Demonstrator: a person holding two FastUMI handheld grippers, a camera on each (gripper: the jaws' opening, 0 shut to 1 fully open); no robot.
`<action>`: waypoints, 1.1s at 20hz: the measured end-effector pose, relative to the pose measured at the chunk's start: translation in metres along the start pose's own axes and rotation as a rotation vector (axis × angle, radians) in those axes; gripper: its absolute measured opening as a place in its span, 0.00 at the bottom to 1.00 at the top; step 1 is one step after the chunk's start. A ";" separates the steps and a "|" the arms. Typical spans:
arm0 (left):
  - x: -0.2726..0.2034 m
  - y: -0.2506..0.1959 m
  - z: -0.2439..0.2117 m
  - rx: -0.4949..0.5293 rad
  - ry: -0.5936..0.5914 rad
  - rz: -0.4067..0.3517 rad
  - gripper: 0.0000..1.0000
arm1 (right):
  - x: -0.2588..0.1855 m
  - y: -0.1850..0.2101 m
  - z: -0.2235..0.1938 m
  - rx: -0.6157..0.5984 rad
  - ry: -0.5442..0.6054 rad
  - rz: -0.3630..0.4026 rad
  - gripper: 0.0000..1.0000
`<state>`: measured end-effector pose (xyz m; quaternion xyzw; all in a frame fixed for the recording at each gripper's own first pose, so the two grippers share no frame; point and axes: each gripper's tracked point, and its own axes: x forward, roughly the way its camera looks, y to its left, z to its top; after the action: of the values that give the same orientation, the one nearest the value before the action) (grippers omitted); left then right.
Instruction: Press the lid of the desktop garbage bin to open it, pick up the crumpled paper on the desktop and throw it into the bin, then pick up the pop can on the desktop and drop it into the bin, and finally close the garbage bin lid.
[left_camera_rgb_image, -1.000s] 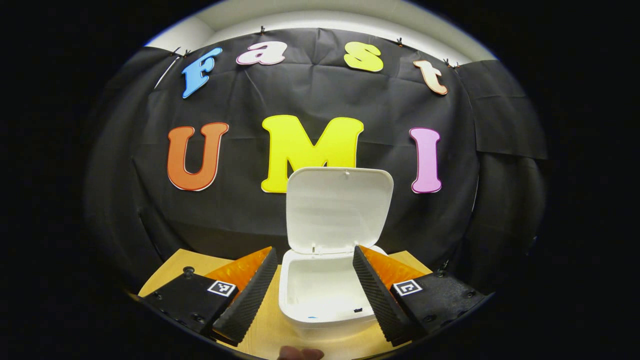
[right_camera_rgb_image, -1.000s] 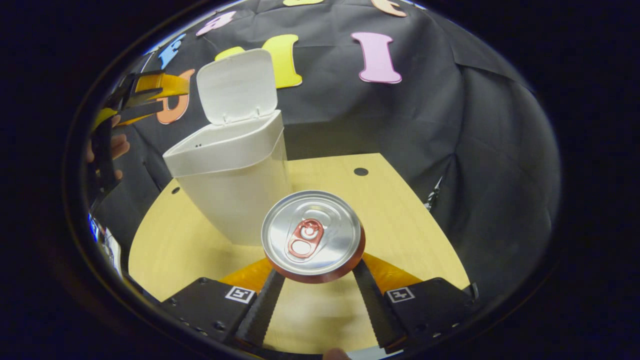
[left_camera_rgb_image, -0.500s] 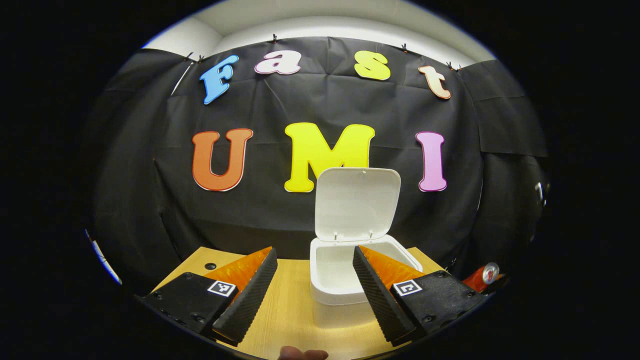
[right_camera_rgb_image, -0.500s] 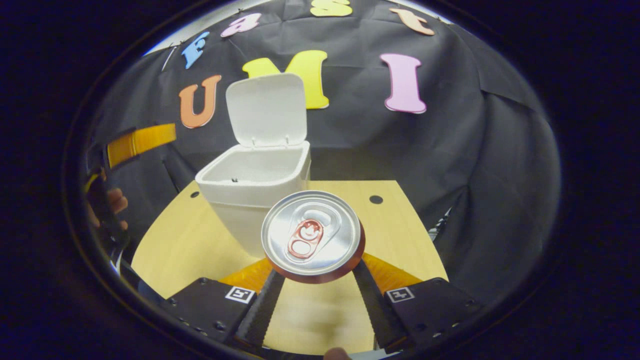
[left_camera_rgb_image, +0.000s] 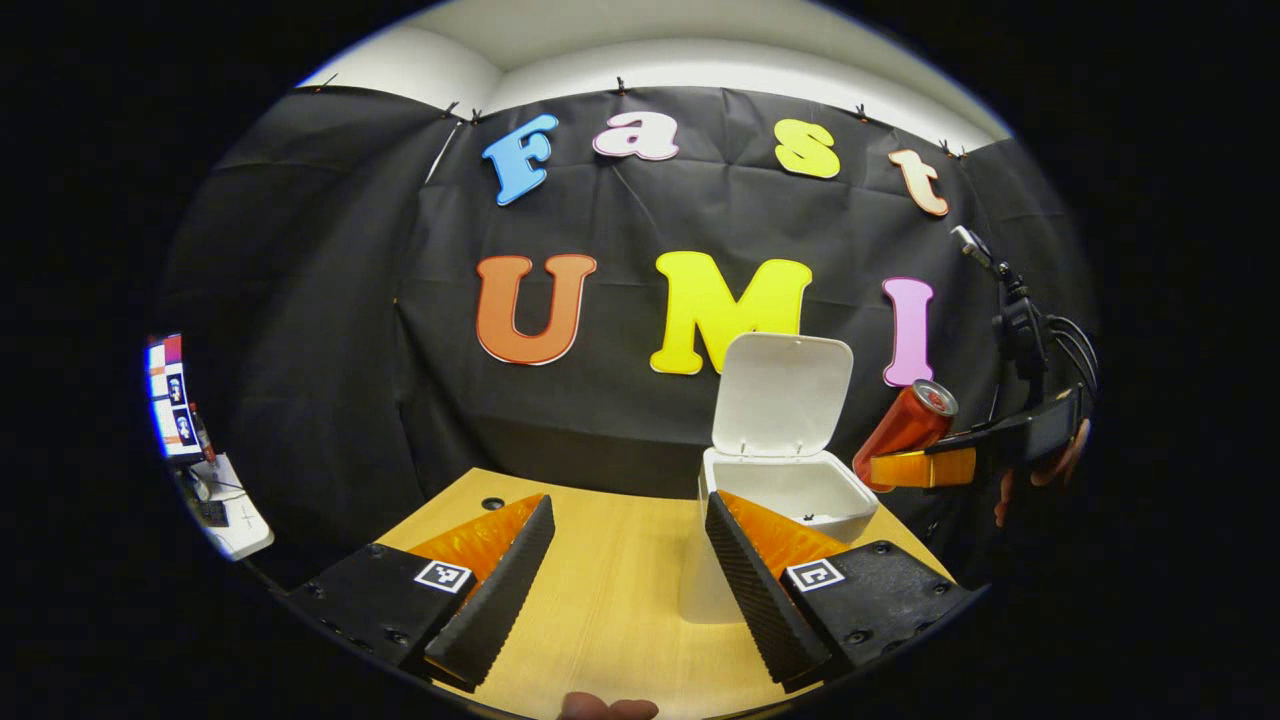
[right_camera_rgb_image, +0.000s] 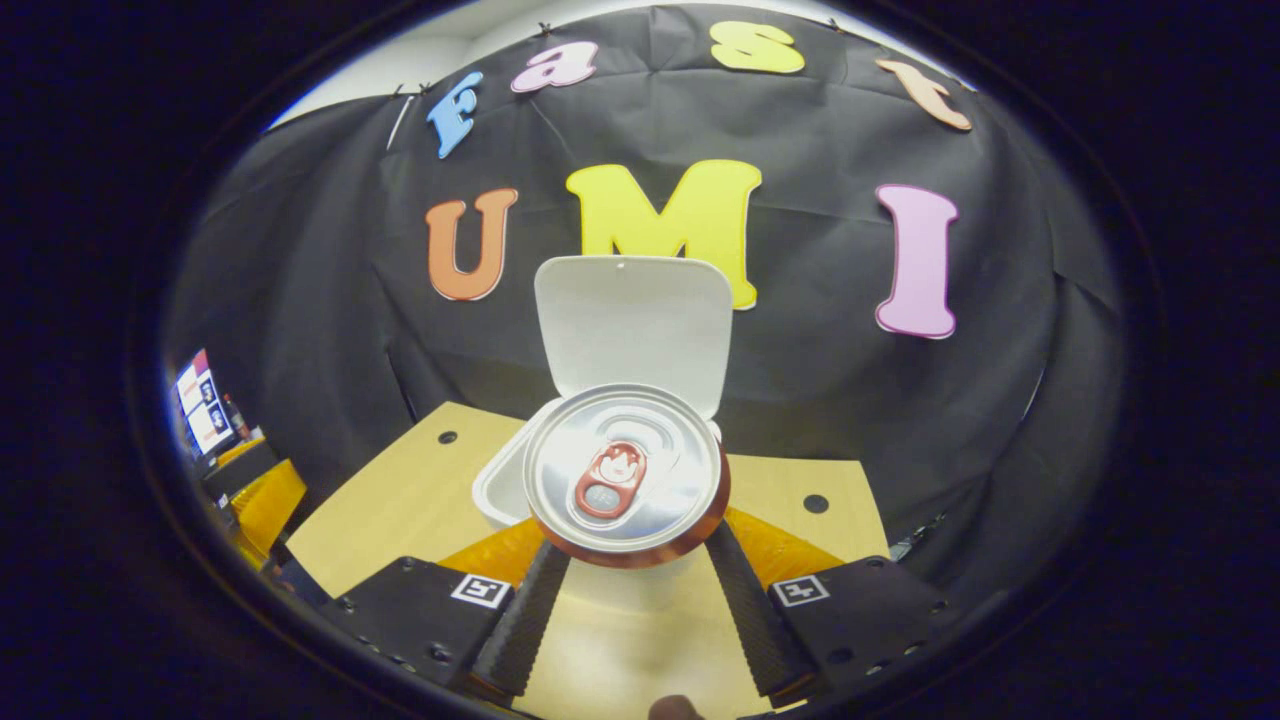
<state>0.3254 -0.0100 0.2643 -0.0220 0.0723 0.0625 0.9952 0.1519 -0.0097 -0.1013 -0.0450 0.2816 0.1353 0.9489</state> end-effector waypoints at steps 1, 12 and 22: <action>-0.002 0.008 0.000 0.007 -0.004 0.020 0.98 | 0.009 0.003 0.003 -0.007 0.003 0.001 0.80; -0.006 0.035 -0.003 0.000 0.017 0.119 0.98 | 0.068 0.023 0.005 -0.034 0.070 0.027 0.80; 0.001 0.028 0.000 0.023 0.018 0.121 0.98 | 0.070 -0.003 0.021 0.023 0.015 -0.046 0.98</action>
<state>0.3224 0.0180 0.2632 -0.0065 0.0831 0.1213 0.9891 0.2206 0.0070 -0.1218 -0.0418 0.2892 0.1099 0.9500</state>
